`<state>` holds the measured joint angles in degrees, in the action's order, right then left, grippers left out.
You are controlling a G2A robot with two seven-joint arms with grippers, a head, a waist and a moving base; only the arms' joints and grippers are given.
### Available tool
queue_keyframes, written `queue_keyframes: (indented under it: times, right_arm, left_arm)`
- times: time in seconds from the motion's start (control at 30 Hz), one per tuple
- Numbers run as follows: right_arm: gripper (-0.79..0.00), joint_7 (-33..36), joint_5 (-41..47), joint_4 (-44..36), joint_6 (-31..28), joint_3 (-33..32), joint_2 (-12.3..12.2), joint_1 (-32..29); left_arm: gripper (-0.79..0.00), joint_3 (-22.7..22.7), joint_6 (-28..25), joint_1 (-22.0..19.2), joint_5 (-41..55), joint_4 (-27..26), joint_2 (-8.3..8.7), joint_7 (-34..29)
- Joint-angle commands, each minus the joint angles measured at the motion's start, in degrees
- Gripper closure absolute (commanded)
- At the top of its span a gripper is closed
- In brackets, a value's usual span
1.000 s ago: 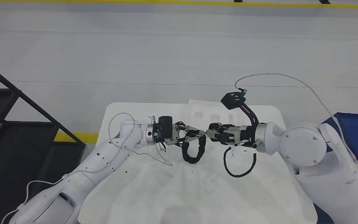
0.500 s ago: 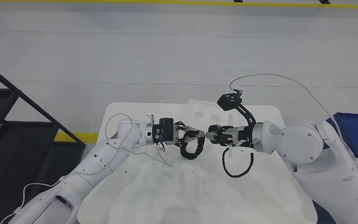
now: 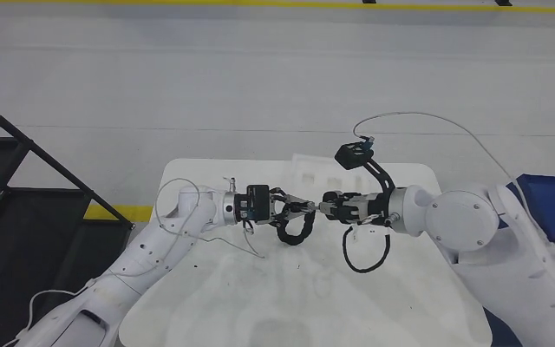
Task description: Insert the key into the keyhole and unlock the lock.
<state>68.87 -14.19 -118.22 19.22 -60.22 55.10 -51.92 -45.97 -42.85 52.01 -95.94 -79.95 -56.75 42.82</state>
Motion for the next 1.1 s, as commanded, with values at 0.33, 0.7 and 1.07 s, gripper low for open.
queue_keyframes:
  times: [0.33,0.7,1.07]
  right_arm:
    - [0.0,-0.3,0.0,0.5,0.1,0.8,0.1,0.4]
    - [0.0,-0.6,-0.5,1.0,-0.1,2.6,0.4,1.1]
    - [0.0,-0.6,-1.3,1.7,0.2,4.0,0.7,1.9]
  left_arm:
    - [0.0,-1.0,-0.8,0.7,-0.4,-0.8,0.07,-0.6]
    - [0.0,-1.1,-1.2,0.4,-0.6,-1.9,-0.26,-2.2]
    - [0.0,-1.0,-2.3,0.5,-1.0,-2.5,-0.49,-2.7]
